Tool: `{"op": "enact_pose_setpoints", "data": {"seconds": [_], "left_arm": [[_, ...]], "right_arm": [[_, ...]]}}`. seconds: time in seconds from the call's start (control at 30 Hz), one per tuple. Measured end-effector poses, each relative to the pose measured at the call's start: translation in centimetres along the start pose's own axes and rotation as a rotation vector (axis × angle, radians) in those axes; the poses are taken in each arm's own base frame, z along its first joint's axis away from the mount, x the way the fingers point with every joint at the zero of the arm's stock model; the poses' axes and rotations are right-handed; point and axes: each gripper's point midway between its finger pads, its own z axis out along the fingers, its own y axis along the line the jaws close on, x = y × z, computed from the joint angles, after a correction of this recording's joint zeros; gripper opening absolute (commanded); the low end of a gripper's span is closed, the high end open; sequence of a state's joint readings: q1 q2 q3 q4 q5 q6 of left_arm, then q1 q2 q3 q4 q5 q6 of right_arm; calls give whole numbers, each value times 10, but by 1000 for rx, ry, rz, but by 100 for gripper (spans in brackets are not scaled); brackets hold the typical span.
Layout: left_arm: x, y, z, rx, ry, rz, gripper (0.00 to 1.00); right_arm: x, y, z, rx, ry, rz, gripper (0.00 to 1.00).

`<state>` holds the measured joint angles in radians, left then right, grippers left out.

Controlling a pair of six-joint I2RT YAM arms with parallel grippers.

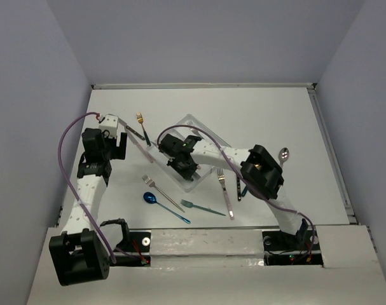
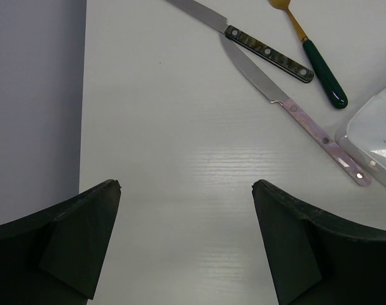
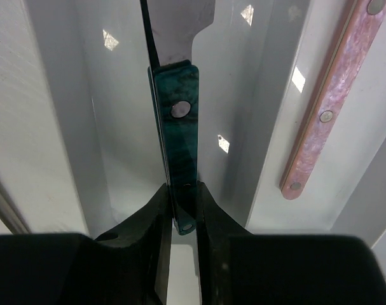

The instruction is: Sort the eating utensils into containers

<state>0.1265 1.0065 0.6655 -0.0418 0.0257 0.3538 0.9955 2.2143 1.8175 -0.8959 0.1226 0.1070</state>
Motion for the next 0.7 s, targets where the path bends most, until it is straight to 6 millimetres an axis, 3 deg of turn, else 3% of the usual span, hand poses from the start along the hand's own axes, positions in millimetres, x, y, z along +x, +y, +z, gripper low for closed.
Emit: {"op": "enact_pose_setpoints", "data": {"seconds": [0.23, 0.33, 0.6, 0.7], "left_arm": [[0, 0, 0, 0, 0, 3, 99], [1, 0, 0, 1, 2, 4, 99], [1, 0, 0, 1, 3, 4, 99], [1, 0, 0, 1, 3, 4, 99]], "right_arm": [[5, 1, 4, -2, 11, 6, 45], [5, 1, 4, -3, 10, 9, 50], [2, -2, 6, -7, 7, 7, 46], [0, -3, 8, -21, 4, 15, 51]]}}
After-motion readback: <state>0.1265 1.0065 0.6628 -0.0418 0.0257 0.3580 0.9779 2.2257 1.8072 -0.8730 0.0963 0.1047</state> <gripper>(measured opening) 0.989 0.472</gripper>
